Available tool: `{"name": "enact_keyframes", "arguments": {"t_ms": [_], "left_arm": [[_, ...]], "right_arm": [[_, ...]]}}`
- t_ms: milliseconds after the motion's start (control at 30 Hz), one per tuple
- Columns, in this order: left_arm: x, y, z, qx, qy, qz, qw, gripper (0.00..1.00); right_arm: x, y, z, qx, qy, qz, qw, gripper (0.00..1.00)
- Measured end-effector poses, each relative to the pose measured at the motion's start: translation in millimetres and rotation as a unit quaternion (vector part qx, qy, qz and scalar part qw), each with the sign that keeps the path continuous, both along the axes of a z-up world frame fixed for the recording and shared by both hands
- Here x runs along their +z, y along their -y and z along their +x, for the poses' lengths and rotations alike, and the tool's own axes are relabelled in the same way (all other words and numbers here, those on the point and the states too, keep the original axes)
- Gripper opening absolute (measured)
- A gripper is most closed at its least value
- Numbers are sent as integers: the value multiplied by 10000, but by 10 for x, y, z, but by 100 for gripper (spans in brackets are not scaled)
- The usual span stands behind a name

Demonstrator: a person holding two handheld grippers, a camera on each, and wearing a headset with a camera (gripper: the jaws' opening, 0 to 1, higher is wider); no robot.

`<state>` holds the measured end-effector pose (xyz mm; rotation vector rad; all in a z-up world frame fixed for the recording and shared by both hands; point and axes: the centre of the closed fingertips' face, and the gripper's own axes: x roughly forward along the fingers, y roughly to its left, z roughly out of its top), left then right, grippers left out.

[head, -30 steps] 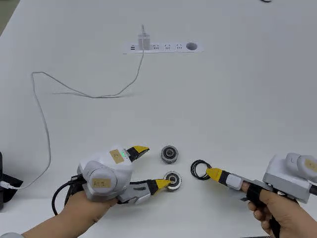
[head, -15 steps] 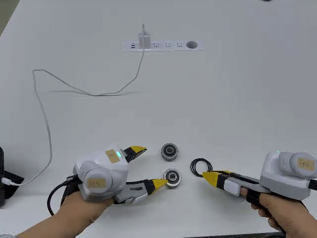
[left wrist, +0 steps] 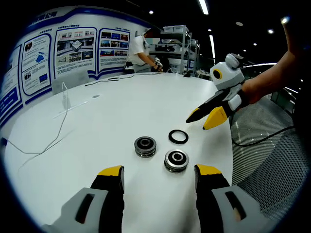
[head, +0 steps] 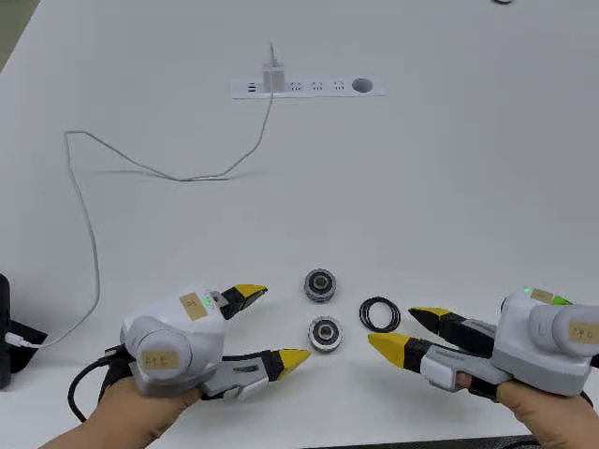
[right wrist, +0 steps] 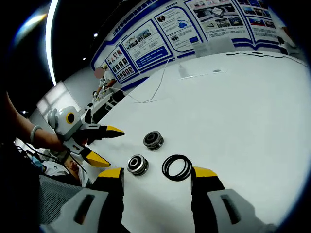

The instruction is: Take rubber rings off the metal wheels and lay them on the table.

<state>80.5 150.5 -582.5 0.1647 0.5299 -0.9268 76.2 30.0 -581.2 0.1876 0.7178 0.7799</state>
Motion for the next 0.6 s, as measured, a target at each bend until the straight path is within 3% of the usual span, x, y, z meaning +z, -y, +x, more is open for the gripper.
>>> {"name": "enact_keyframes", "arguments": {"t_ms": [267, 600], "left_arm": [[11, -68, -104, 134, -98, -100, 9998, 68], [28, -119, -195, 260, -192, -211, 9993, 78]], "right_arm": [[-119, -10, -154, 520, 250, -707, 9958, 67], [-99, -5, -218, 734, 677, -1041, 9895, 82]]}}
